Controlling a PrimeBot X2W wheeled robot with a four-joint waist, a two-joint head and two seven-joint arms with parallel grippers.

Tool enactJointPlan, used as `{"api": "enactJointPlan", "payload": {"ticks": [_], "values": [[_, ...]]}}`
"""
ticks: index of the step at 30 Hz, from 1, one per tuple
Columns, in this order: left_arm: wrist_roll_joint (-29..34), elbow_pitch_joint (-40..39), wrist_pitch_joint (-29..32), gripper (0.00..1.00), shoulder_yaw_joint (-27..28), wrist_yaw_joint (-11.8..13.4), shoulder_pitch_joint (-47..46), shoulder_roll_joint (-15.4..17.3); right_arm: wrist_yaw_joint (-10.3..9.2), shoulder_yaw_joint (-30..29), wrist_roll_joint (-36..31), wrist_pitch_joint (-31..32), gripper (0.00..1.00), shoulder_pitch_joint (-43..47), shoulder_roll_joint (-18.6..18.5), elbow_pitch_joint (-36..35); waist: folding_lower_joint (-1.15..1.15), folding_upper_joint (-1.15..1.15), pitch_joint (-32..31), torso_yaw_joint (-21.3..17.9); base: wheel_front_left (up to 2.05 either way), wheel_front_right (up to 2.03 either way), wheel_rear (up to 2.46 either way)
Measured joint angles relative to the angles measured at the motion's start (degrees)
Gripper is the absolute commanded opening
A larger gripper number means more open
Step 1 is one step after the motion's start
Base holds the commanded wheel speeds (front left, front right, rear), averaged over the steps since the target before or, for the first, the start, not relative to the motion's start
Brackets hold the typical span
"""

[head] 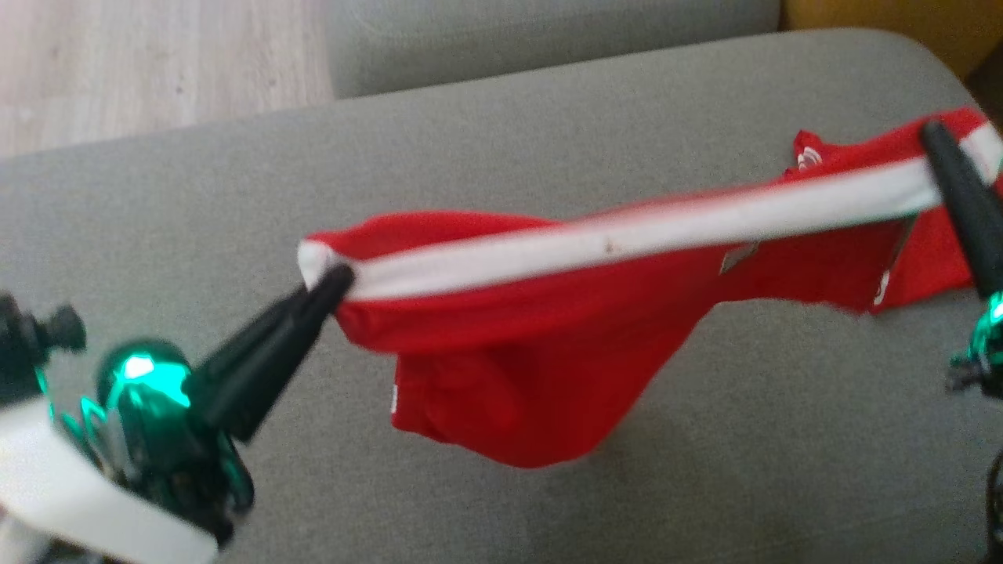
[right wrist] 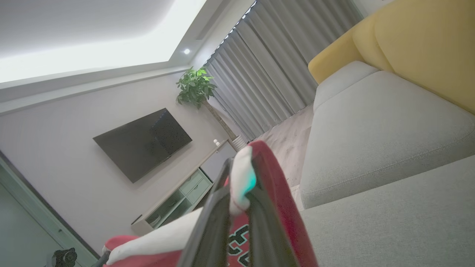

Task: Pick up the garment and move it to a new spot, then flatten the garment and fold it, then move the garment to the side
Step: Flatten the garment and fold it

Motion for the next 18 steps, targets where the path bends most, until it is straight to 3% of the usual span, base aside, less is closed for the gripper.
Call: {"api": "enactJointPlan", "payload": {"ticks": [5,7,12,18], "values": [[-0.1,6.9,6.3,0.00,-0.4,0.4,-9.0,0.7,0.00,1.5,-1.8,-1.0,0.00,-9.4,0.0,9.5,0.01,0.00,3.6,-0.5,0.00,0.00,0.00],[0.7,12.1,8.4,0.00,-0.9,0.9,-14.6,-0.6,0.00,2.1,-3.1,-2.3,0.00,-15.1,0.0,15.9,0.01,0.00,5.6,-0.6,0.00,0.00,0.00],[6.8,30.5,9.6,0.00,-3.0,1.5,-33.4,-10.7,0.00,3.3,-6.4,-9.2,0.00,-34.7,0.0,35.8,0.03,0.00,10.8,-0.3,0.00,0.00,0.00],[16.8,51.9,0.9,0.00,-3.4,0.3,-51.6,-21.3,0.00,8.0,-4.6,-21.8,0.00,-57.2,-0.1,58.7,0.04,0.00,16.2,0.1,0.00,0.00,0.00]]}}
